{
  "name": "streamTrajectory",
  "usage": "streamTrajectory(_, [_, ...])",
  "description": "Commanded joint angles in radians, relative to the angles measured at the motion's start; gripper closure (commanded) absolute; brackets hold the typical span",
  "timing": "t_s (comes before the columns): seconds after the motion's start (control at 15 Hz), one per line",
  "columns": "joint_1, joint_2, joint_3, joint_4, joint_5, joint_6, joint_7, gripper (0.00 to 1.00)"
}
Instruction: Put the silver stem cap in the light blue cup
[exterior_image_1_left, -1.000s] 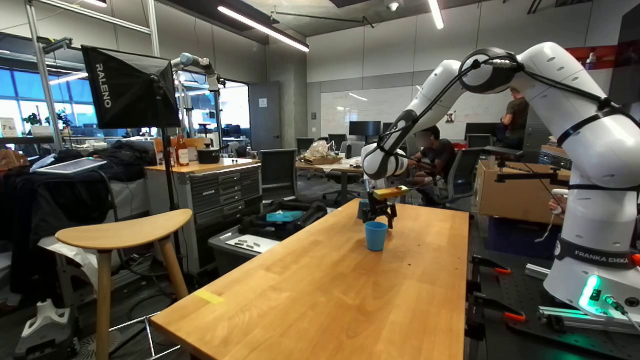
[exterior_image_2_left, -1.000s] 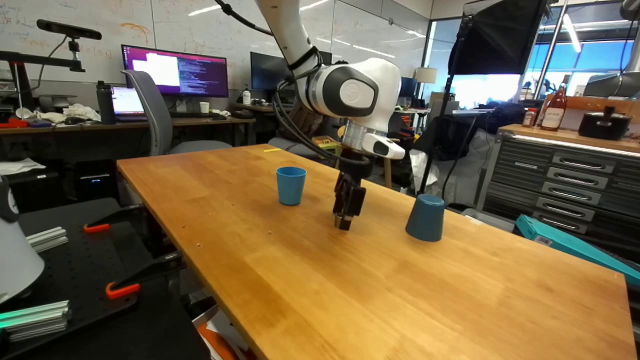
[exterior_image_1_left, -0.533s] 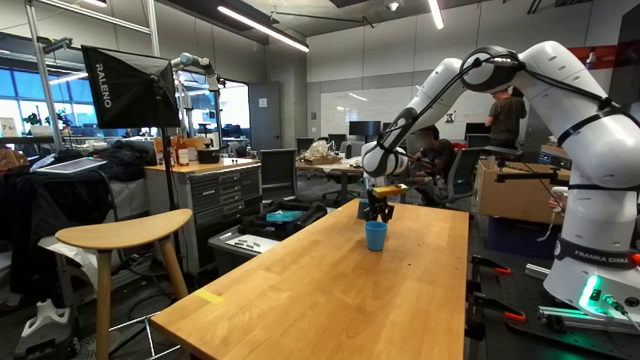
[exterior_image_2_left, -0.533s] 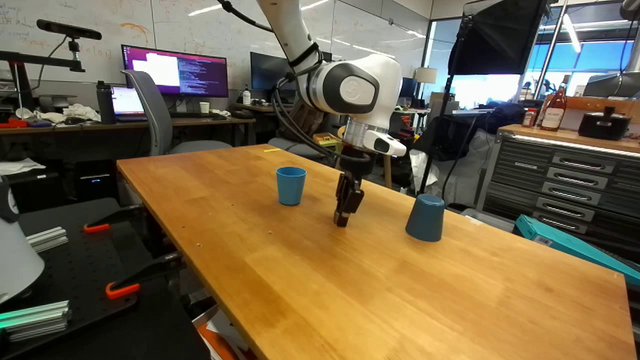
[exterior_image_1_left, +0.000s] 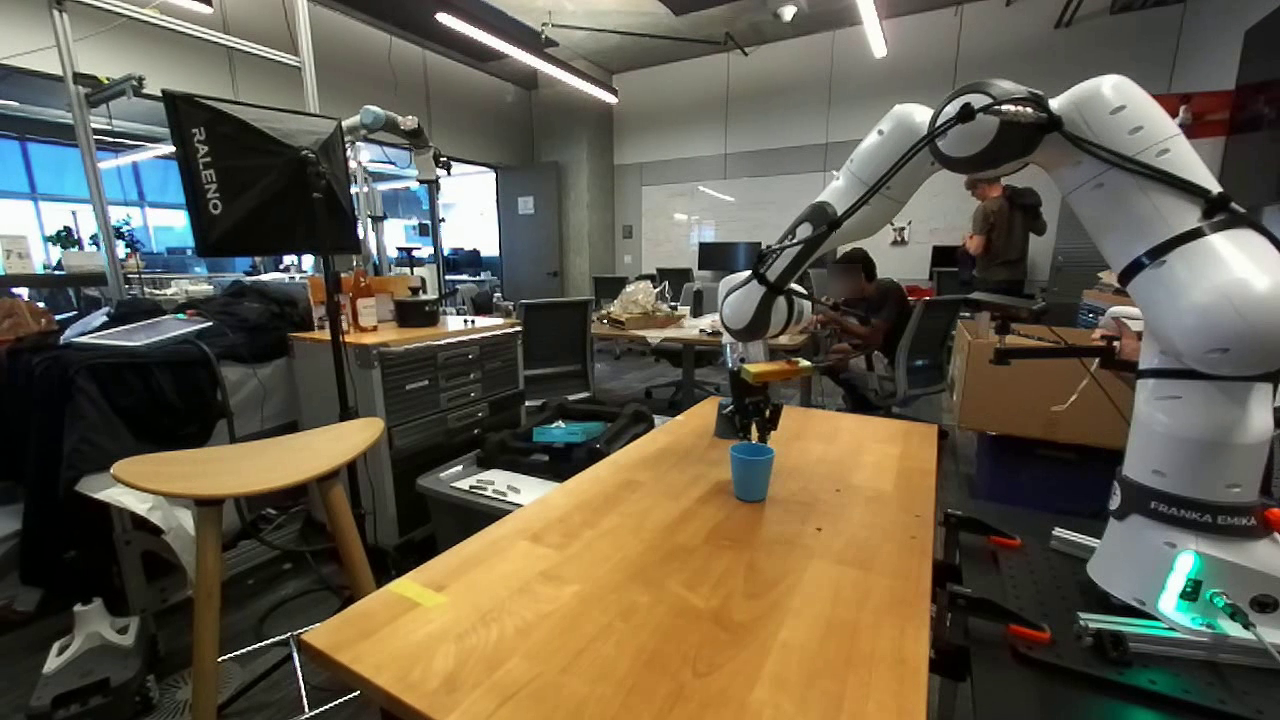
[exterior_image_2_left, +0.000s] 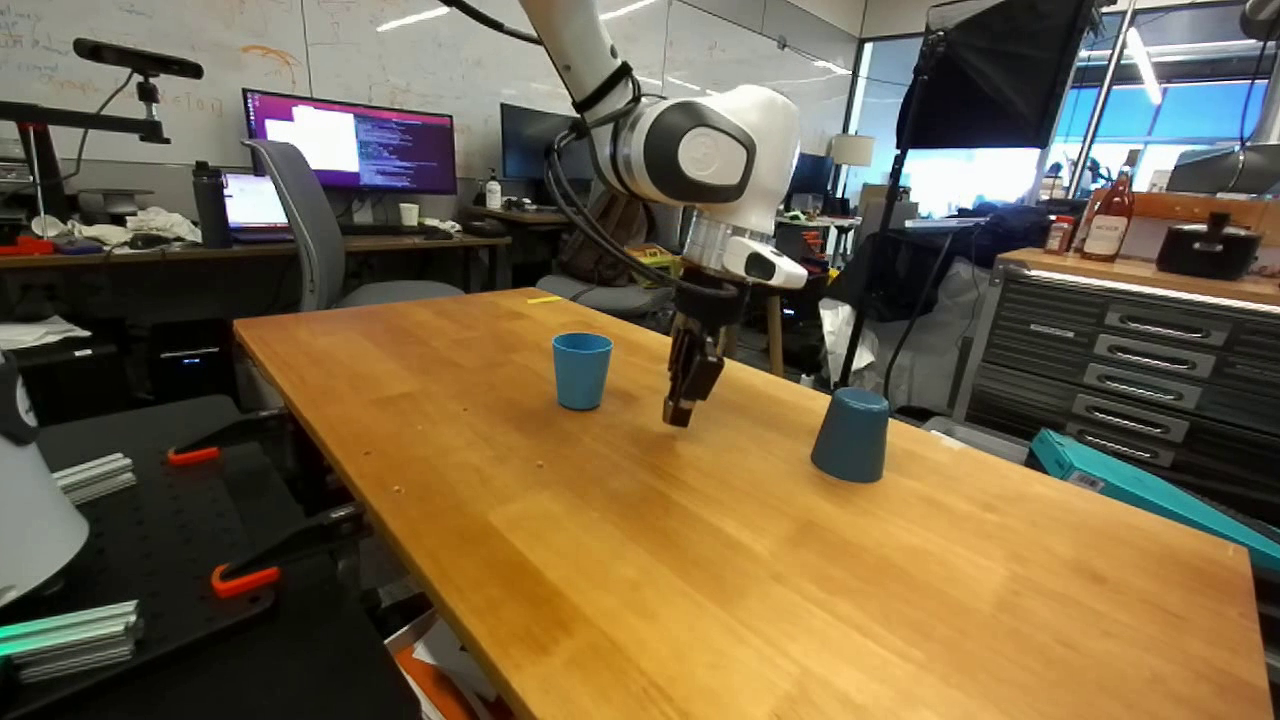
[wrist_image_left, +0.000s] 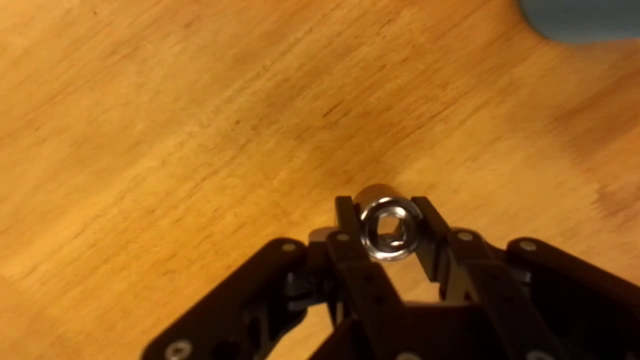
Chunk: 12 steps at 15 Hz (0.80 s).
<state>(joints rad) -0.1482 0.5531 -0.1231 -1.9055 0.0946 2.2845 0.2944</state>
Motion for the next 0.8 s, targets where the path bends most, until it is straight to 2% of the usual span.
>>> streamTrajectory(0.0, [0.031,-0.136,0.024,-0.043,0.024,-0.044,-0.036,0.92])
streamTrajectory(0.4, [0.054,-0.245,0.071,-0.05,0.069,-0.145,-0.097,0.92])
streamTrajectory(0.73, [0.055,-0.235,0.077,-0.054,0.109,-0.26,-0.132,0.92])
